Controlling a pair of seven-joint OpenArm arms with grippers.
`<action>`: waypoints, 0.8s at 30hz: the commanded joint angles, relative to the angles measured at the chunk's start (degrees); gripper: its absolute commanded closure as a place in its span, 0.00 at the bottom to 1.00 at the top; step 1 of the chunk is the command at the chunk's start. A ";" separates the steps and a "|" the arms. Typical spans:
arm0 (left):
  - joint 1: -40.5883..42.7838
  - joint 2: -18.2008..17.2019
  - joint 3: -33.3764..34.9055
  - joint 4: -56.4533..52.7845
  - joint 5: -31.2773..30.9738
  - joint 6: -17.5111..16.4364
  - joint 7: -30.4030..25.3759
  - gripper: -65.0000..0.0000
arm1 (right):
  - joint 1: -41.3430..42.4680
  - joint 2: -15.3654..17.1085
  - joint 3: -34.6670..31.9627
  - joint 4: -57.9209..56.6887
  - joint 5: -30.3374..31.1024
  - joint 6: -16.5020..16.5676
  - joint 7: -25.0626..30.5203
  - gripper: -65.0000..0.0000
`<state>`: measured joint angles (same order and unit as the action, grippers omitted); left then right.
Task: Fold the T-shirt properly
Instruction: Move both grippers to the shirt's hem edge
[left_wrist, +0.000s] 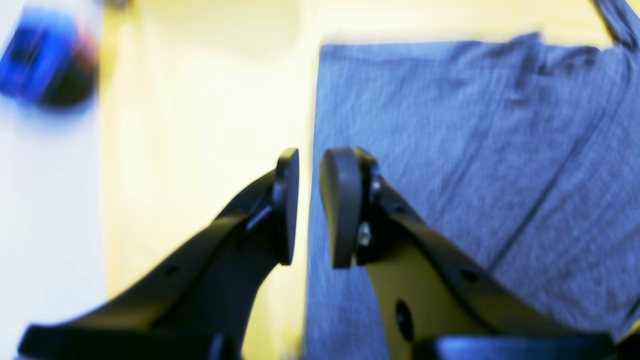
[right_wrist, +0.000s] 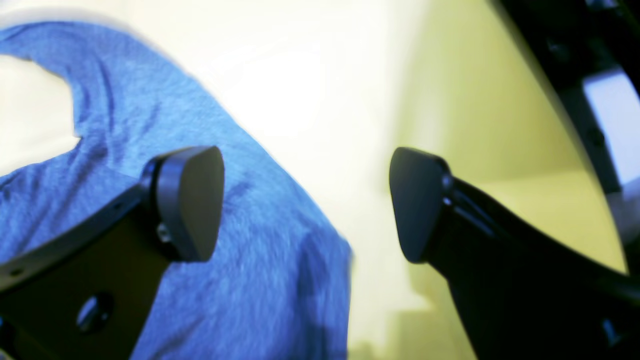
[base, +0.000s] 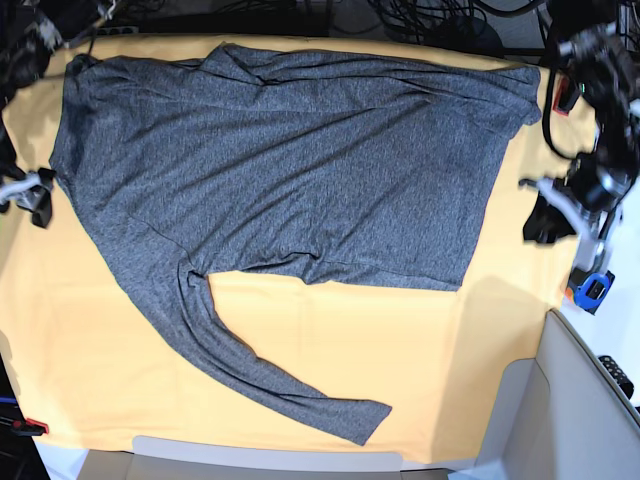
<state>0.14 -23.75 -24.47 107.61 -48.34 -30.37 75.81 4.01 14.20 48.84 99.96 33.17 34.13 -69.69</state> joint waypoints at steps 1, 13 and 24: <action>-3.61 -0.91 2.10 -2.95 -0.41 -1.76 0.63 0.83 | 3.07 1.14 -1.76 -2.07 -0.68 2.13 1.16 0.24; -32.01 -2.67 12.64 -59.04 -0.32 -9.63 -8.78 0.83 | 35.86 11.17 -36.40 -48.23 -4.90 5.87 11.98 0.25; -36.76 -3.55 33.66 -80.76 -0.32 -9.63 -30.67 0.82 | 39.29 10.38 -48.18 -61.94 -4.99 5.87 20.94 0.25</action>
<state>-35.42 -26.81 9.10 26.55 -49.65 -40.51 44.84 41.41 24.10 0.36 36.97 26.94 39.66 -49.98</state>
